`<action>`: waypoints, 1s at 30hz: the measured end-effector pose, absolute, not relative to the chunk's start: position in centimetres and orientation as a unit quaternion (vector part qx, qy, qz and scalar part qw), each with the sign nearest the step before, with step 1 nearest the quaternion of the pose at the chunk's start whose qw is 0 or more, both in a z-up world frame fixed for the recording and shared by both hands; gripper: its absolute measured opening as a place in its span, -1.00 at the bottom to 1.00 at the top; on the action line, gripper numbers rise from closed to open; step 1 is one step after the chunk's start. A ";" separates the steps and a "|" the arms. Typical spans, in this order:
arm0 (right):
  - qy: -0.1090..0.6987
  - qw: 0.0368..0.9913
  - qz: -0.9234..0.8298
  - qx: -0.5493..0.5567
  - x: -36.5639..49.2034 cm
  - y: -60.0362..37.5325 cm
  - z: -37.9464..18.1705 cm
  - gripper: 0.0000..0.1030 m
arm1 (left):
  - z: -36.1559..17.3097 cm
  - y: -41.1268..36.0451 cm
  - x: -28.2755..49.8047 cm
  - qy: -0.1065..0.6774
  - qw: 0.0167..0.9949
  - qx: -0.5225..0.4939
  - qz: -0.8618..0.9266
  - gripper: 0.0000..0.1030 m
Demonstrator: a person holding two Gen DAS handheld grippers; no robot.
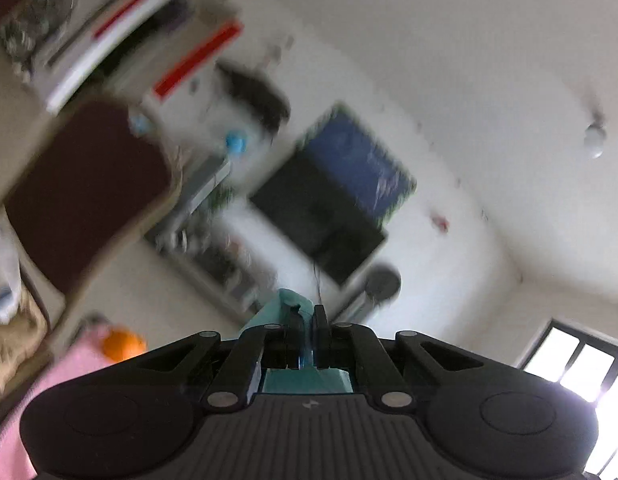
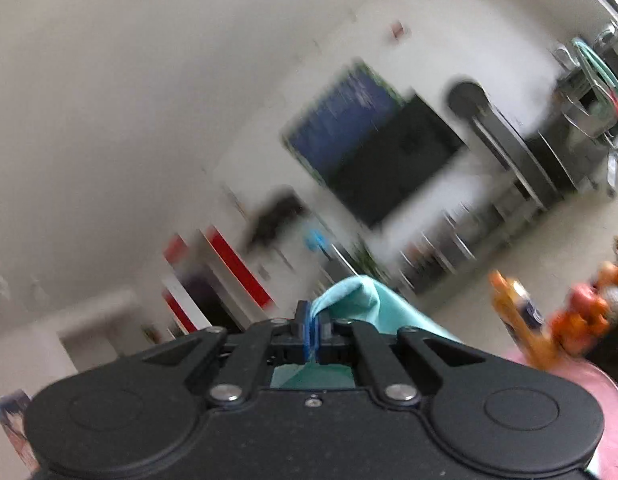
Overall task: Fold clothes
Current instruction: 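Lift the shirt high with both grippers and shake it out, then lay the shirt flat on the towel and open both grippers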
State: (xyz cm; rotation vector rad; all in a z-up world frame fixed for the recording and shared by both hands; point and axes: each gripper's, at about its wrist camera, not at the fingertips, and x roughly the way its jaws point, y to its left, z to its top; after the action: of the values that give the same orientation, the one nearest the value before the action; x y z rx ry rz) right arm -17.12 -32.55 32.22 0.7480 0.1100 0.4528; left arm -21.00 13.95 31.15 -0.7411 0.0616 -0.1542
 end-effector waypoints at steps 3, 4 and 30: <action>0.101 0.912 0.182 0.354 -13.2 -32.0 30.4 -0.96 | 28.9 14.2 -14.6 0.128 0.923 -0.361 -0.042 -0.96; 0.138 0.903 0.173 0.369 -10.8 -32.0 29.0 -0.96 | 28.0 14.4 -12.3 0.165 0.915 -0.367 -0.035 -0.96; 0.351 0.866 0.102 0.342 0.5 -29.4 2.7 -0.96 | 3.1 15.0 -3.7 0.319 0.881 -0.338 0.088 -0.96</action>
State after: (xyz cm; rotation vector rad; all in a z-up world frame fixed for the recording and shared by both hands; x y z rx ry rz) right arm 0.55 -29.40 2.67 0.7173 0.7351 0.2144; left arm -3.72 14.96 3.06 -0.7043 0.6646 0.1833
